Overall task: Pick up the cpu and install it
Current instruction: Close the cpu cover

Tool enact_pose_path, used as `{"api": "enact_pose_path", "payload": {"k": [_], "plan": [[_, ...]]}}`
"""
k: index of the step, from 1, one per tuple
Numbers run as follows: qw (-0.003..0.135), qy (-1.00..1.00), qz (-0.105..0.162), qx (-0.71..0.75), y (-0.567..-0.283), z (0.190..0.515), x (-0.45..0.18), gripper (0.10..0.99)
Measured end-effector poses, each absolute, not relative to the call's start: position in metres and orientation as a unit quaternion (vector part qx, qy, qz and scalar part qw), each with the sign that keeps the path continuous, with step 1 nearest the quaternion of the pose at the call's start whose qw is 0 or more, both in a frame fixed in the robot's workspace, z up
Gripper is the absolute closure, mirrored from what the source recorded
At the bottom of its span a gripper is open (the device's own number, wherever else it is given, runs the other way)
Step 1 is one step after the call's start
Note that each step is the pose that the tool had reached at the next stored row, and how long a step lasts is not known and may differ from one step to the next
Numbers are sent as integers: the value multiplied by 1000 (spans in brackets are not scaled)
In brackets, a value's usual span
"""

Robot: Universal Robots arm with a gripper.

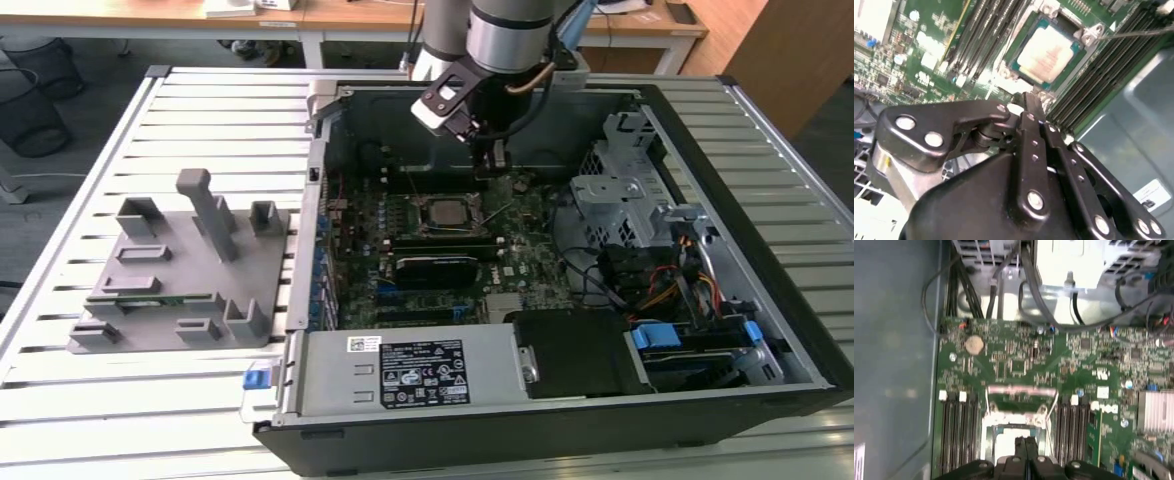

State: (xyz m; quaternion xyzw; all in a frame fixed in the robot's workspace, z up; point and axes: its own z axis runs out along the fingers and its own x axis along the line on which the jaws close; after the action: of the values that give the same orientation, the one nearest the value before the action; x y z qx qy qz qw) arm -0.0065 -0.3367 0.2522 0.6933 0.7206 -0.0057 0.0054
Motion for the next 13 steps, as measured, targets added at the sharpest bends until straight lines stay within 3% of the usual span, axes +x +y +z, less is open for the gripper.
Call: {"api": "enact_pose_path", "payload": {"k": [13], "plan": [[8,721,-3,693,-337,270,0,980]]}}
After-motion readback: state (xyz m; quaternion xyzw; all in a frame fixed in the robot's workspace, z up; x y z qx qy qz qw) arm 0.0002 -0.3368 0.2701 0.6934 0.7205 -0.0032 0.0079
